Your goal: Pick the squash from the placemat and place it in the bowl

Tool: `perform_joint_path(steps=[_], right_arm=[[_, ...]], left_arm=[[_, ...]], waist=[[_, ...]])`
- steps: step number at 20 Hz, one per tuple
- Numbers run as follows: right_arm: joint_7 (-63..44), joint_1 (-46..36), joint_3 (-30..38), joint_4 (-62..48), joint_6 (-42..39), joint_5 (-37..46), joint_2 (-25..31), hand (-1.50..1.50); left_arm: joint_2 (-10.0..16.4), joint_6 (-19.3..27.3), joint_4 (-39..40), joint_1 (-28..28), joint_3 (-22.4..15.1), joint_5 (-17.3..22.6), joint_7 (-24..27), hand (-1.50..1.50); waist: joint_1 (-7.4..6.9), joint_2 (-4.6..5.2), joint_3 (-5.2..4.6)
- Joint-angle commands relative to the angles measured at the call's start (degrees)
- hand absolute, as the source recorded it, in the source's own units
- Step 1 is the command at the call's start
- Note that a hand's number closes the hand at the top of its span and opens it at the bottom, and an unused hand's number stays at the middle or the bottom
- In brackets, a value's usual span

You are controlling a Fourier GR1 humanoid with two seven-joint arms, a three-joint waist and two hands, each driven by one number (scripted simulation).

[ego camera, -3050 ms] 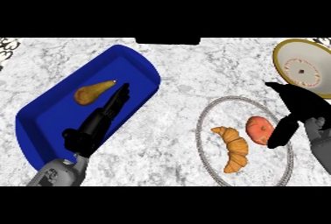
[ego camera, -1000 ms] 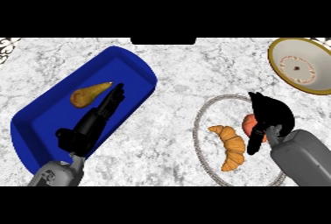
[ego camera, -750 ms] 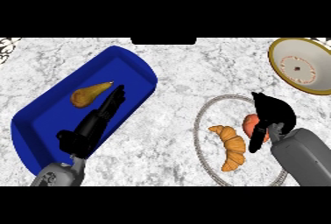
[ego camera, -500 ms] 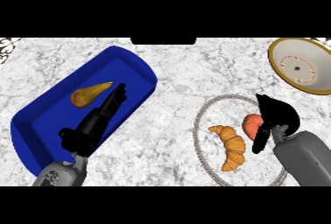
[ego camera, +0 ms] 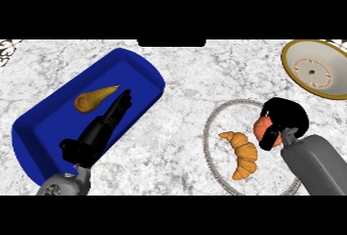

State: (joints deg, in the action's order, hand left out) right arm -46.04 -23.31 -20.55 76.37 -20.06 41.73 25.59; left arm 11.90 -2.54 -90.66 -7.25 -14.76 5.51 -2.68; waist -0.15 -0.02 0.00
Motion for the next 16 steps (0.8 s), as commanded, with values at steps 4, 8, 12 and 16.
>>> perform_joint_path(steps=[4,8,12,16], right_arm=[[14.8,-0.5,-0.7,0.2,0.0,0.6,1.6,1.5],[35.3,-1.6,-4.1,1.2,-1.8,-3.4,4.9,1.5],[48.9,-2.1,-1.6,-9.3,8.6,2.1,9.2,1.5],[45.2,-4.5,3.9,-6.8,14.3,4.1,10.1,1.5]], left_arm=[[-1.4,-0.4,-0.6,-0.9,0.1,-1.1,-2.0,0.0],[-1.1,-1.1,0.5,-1.3,0.8,-0.5,-0.4,0.0],[-2.5,-0.9,4.3,-1.2,0.8,-1.7,2.3,0.0],[-1.0,-2.0,0.8,-1.4,1.8,-1.0,-0.8,0.0]], waist=[[-0.24,0.03,0.04],[-1.08,0.4,0.12],[-0.52,0.44,0.06],[-0.14,0.06,0.03]])
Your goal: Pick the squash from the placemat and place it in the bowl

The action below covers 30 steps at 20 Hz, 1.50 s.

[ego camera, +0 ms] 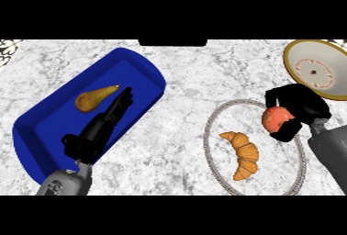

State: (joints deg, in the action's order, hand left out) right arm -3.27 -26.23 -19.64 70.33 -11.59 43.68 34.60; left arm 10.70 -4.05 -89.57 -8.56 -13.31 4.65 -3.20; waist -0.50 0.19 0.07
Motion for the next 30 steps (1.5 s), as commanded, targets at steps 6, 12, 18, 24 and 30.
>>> perform_joint_path(steps=[6,12,18,24,30], right_arm=[[0.7,-3.7,13.3,7.7,9.8,-6.5,-1.9,1.5],[1.3,-6.1,23.7,5.7,8.3,-15.5,-1.6,1.5],[6.1,-13.7,25.4,-11.4,11.6,-9.3,-0.4,1.5],[13.3,-18.7,28.0,-26.5,23.0,-2.0,4.4,1.5],[22.4,-23.3,29.7,-43.2,29.8,0.4,5.6,1.5]], left_arm=[[0.2,-0.4,-0.5,-0.9,2.0,0.7,-1.3,0.0],[-1.0,-0.7,-1.3,2.9,0.2,-0.7,1.4,0.0],[-2.7,-1.1,-1.9,-0.4,0.7,-0.7,-2.9,0.0],[-3.0,-0.9,-2.8,2.4,-0.7,-2.7,0.1,0.0],[-1.8,-3.9,0.8,-0.2,1.6,-1.4,1.5,0.0]], waist=[[1.1,-0.39,-0.05],[0.39,-0.17,-0.06],[-0.57,0.07,-0.04],[-2.09,0.61,0.02],[-2.31,1.0,0.06]])
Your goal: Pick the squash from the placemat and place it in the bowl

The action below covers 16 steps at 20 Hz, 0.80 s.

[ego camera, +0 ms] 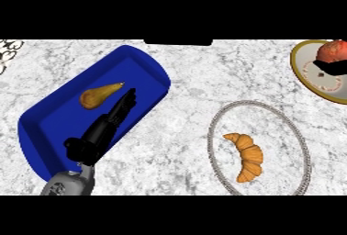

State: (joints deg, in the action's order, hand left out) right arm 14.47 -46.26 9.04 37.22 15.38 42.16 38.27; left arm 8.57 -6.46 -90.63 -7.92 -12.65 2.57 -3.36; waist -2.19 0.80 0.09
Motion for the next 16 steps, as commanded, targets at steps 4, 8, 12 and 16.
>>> perform_joint_path(steps=[4,8,12,16], right_arm=[[0.5,-4.2,-1.4,-16.5,-11.0,3.2,4.7,1.5],[2.8,-6.9,0.7,-22.1,-17.2,0.4,2.5,-1.5],[11.1,-7.8,3.5,-24.1,-16.6,-1.9,3.7,-1.5],[12.6,-9.4,7.1,-25.6,-14.6,-4.4,6.0,-1.5]], left_arm=[[-1.3,0.1,0.1,-2.6,-1.0,-0.6,-1.9,0.0],[-1.7,0.7,0.5,-4.1,-0.2,-0.8,-2.1,0.0],[-1.6,-0.2,0.8,-2.8,-1.1,-1.2,-1.1,0.0],[-0.9,-1.5,0.9,-2.4,0.2,0.1,0.1,0.0]], waist=[[-1.33,0.74,0.08],[-1.78,0.85,0.19],[-1.9,1.0,0.27],[-2.23,1.24,0.27]])
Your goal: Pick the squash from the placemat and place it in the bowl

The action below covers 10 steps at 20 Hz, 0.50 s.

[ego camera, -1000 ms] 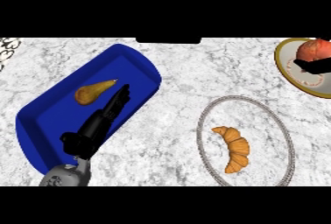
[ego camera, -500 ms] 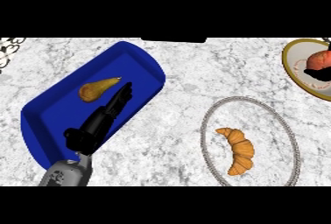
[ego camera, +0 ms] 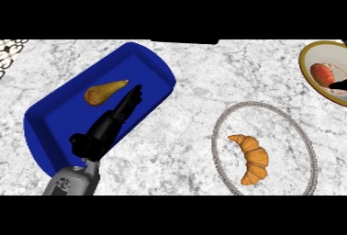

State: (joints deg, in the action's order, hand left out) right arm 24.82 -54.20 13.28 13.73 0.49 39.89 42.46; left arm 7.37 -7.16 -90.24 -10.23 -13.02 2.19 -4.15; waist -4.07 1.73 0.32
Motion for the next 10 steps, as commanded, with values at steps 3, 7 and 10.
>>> perform_joint_path(steps=[3,7,10], right_arm=[[2.1,-3.0,7.1,-2.7,0.4,-6.0,2.9,-1.5],[0.0,-3.7,13.1,-4.2,1.8,-11.4,5.3,-1.5],[-0.6,-2.8,15.9,-6.2,-2.5,-14.0,9.2,-1.5]], left_arm=[[-0.9,1.1,1.3,-0.2,-0.3,-1.3,0.2,0.0],[0.0,-0.5,-0.6,-0.5,0.4,0.4,-1.3,0.0],[0.4,-0.7,0.2,-1.1,1.5,0.7,-1.3,0.0]], waist=[[0.52,-0.07,0.0],[0.25,-0.01,0.04],[0.75,0.06,0.05]])
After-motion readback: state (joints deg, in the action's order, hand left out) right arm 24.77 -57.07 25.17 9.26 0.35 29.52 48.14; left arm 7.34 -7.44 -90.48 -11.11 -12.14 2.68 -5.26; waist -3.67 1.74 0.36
